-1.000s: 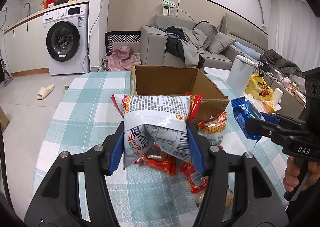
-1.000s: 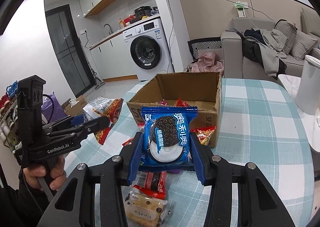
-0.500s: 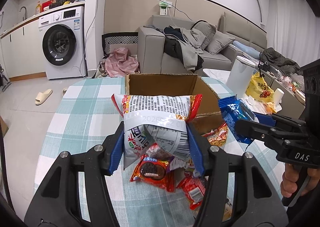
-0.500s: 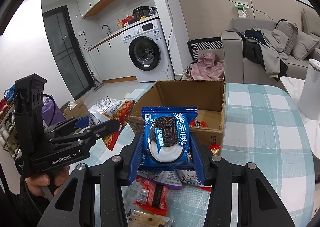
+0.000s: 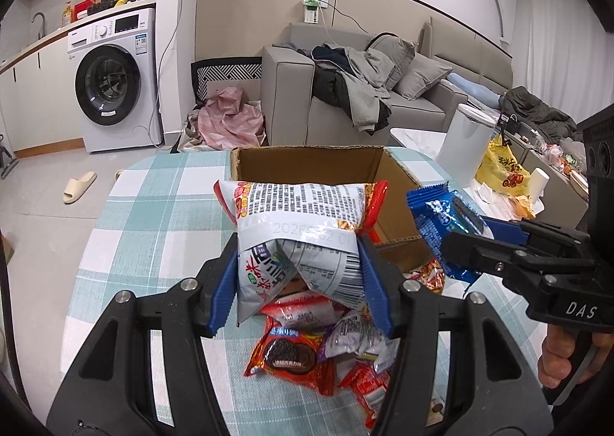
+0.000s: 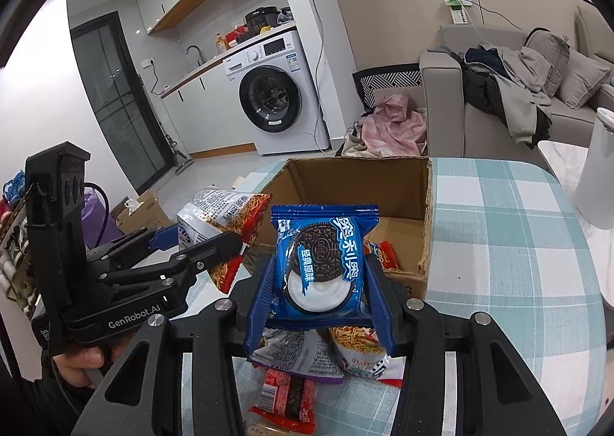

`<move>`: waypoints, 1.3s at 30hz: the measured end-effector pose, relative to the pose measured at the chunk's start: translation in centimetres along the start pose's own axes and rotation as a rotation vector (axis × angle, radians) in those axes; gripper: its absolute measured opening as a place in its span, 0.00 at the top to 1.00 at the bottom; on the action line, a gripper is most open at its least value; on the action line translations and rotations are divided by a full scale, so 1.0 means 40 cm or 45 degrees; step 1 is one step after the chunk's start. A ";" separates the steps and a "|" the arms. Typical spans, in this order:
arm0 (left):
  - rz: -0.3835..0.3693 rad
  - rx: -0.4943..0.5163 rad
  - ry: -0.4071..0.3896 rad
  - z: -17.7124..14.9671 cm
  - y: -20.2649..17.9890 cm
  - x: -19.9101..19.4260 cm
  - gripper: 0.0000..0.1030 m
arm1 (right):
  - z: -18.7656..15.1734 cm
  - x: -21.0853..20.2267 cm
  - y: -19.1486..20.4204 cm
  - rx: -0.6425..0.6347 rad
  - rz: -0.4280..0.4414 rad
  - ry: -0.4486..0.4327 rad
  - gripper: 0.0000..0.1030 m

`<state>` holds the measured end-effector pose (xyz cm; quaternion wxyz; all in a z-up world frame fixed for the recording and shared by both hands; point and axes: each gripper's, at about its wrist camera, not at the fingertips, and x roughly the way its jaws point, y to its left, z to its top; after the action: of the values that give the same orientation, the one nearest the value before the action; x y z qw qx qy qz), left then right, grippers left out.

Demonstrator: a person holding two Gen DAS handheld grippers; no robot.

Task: Organize snacks
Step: 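Lift the white bag with the left gripper while the right gripper carries the blue pack over the box, then open the left gripper over the box while the right gripper releases the blue pack into it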

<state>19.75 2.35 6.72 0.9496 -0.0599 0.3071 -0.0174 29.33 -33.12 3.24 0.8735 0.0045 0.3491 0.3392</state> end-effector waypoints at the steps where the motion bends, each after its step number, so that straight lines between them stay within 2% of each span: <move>1: 0.001 0.002 0.000 0.003 0.000 0.005 0.47 | 0.004 0.005 -0.003 0.005 -0.002 0.003 0.55; 27: 0.000 0.023 -0.026 0.068 -0.014 0.096 0.47 | 0.050 0.117 -0.062 0.075 -0.052 0.062 0.55; 34: 0.025 0.054 0.002 0.079 -0.022 0.127 0.46 | 0.061 0.100 -0.060 0.041 -0.107 0.022 0.44; 36: 0.020 0.053 0.007 0.084 -0.023 0.133 0.41 | 0.059 0.093 -0.058 0.022 -0.114 0.015 0.39; 39: 0.014 0.052 0.005 0.084 -0.018 0.130 0.34 | 0.050 0.083 -0.054 0.004 -0.127 0.018 0.38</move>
<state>25.93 1.59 6.47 0.9501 -0.0387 0.3089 -0.0186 33.57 -32.35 2.22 0.8868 -0.0142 0.3557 0.2946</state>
